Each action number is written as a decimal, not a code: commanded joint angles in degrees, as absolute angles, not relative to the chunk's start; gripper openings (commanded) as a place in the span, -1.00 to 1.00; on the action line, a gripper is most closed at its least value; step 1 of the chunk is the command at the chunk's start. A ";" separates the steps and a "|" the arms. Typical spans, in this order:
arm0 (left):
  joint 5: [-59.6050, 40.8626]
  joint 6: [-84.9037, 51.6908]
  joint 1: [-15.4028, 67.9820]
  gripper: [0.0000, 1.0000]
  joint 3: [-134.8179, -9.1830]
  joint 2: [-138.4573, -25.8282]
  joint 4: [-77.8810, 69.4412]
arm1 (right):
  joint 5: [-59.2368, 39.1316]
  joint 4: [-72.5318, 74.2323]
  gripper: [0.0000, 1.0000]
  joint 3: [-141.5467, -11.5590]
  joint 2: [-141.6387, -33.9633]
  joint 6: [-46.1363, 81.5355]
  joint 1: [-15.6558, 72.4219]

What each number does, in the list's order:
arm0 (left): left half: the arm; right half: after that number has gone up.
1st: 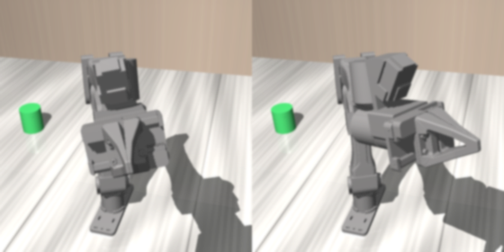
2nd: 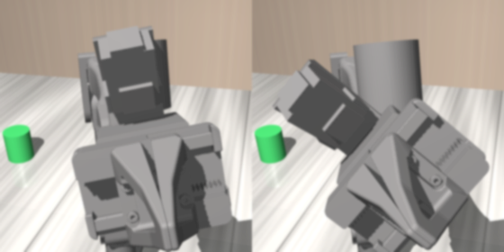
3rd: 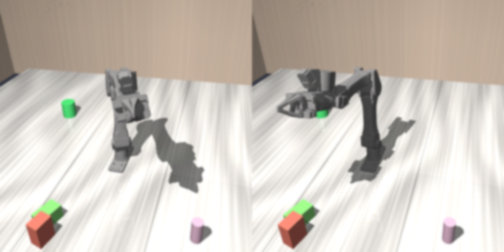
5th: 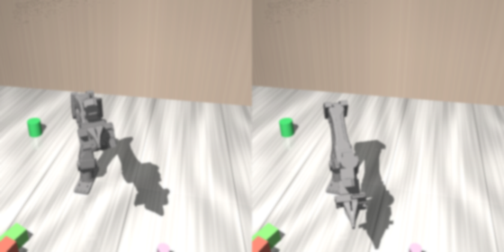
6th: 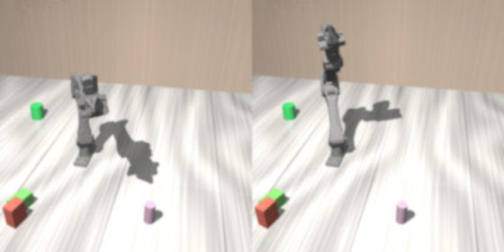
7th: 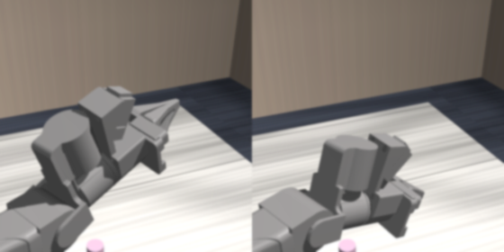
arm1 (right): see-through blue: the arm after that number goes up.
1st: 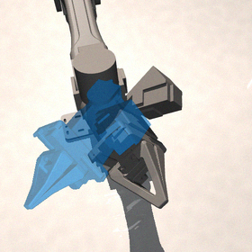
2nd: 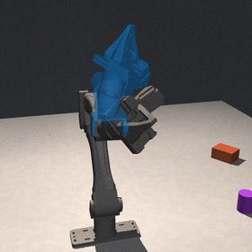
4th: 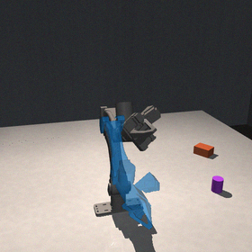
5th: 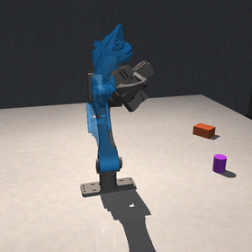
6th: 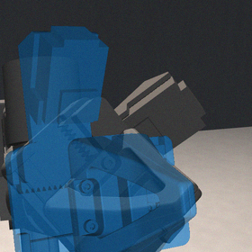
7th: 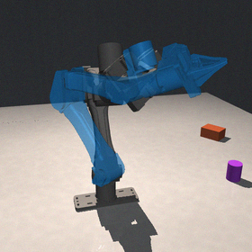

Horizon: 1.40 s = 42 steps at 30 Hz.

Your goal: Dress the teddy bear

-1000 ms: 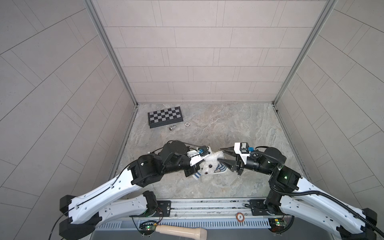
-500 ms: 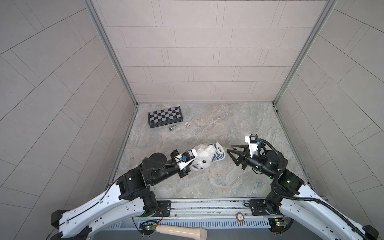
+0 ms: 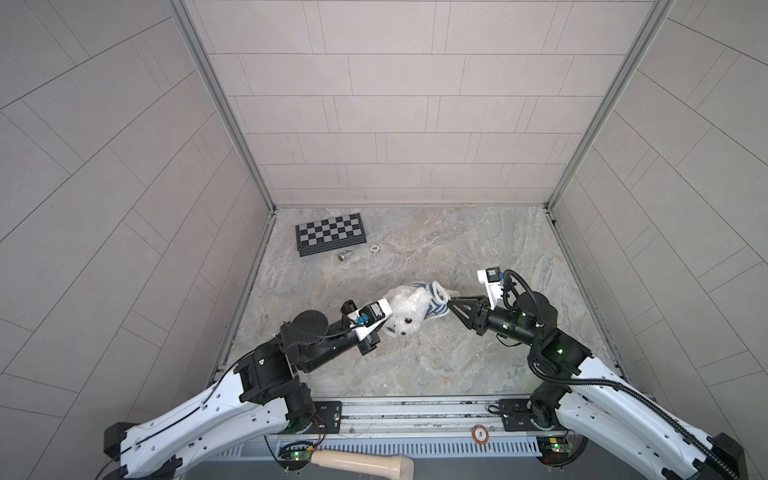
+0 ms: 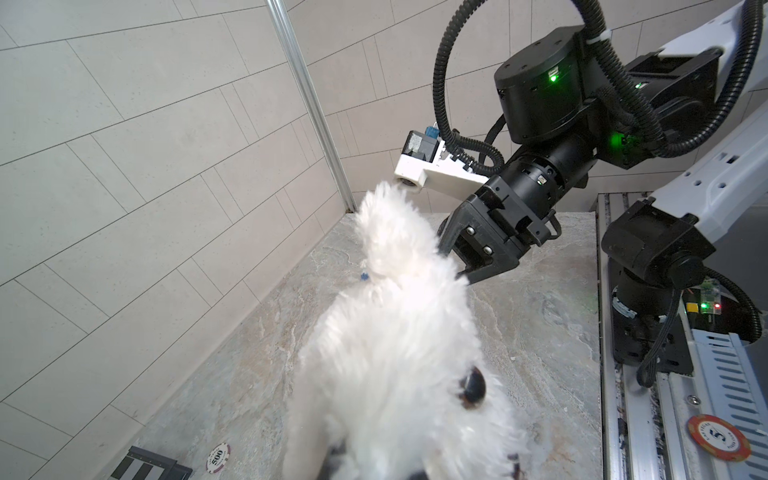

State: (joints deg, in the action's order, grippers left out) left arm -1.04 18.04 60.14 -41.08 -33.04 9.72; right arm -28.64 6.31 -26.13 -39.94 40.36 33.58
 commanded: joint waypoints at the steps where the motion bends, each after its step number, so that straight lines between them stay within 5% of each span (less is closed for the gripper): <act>1: -1.80 18.07 60.12 -1.00 -40.81 -32.01 5.35 | -30.06 10.44 -0.31 -26.90 -40.14 40.87 33.35; 10: -3.14 18.37 60.17 -1.00 -41.81 -32.34 7.03 | -29.88 10.34 -0.24 -30.00 -42.15 38.23 33.37; 19: -1.69 17.58 60.17 -1.00 -40.63 -29.91 6.17 | -30.92 11.49 -1.00 -30.19 -44.47 37.58 33.37; 33: 3.54 18.86 60.12 -1.00 -39.79 -27.78 5.41 | -29.88 2.65 -1.00 -29.36 -37.51 31.18 33.56; 42: 7.62 18.38 60.12 -1.00 -39.51 -26.19 5.42 | -11.89 -10.81 -1.00 -24.97 -33.90 30.10 33.55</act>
